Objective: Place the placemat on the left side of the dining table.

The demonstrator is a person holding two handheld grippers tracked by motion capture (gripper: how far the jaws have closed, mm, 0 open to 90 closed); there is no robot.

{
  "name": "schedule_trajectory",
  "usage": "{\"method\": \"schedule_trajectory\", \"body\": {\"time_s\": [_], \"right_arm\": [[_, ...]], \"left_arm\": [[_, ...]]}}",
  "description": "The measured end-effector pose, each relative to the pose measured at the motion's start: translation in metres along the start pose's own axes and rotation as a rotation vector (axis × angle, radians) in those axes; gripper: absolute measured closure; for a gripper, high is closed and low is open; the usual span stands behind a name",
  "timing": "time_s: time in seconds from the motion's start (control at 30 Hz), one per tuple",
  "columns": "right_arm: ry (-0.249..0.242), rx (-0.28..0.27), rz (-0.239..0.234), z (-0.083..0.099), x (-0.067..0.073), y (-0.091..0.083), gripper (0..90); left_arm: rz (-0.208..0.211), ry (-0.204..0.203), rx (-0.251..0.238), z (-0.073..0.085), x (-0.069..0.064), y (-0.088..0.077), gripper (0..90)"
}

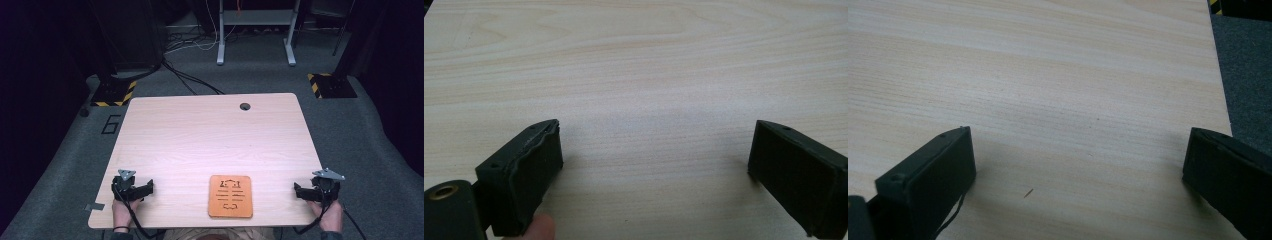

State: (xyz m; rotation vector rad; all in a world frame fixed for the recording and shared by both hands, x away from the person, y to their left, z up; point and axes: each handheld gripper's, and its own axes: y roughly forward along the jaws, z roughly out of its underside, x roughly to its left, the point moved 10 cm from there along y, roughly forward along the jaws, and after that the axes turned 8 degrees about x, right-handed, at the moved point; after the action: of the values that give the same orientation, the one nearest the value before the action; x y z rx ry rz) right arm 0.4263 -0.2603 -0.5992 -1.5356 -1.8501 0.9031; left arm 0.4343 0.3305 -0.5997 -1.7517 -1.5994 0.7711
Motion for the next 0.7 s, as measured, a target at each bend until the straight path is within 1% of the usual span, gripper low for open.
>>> {"method": "schedule_trajectory", "body": {"time_s": [0.07,0.1,0.27,0.33,0.5,0.6,0.7], "right_arm": [[0.006,-0.001,0.006,0.000,0.000,0.000,0.0],[0.006,0.000,0.007,0.000,0.000,0.000,0.0],[0.004,0.003,0.013,0.000,0.001,-0.001,0.0],[-0.009,0.000,0.015,-0.001,0.001,0.000,0.0],[-0.021,0.014,0.007,-0.001,0.004,-0.001,0.0],[-0.032,0.018,-0.006,-0.001,0.007,-0.001,0.0],[-0.028,0.010,-0.042,-0.001,0.014,-0.004,0.0]], "left_arm": [[0.005,0.010,0.000,-0.001,-0.001,0.001,5.6],[0.004,0.006,0.001,-0.001,-0.001,0.001,5.4],[0.005,0.012,0.000,-0.001,-0.001,0.002,4.9],[0.007,0.014,0.000,-0.001,-0.002,0.002,4.9],[0.011,0.014,0.004,-0.001,-0.003,0.002,4.9],[0.012,0.014,0.004,-0.001,-0.003,0.001,4.9],[0.012,0.014,0.004,-0.001,-0.003,0.001,4.9]]}}
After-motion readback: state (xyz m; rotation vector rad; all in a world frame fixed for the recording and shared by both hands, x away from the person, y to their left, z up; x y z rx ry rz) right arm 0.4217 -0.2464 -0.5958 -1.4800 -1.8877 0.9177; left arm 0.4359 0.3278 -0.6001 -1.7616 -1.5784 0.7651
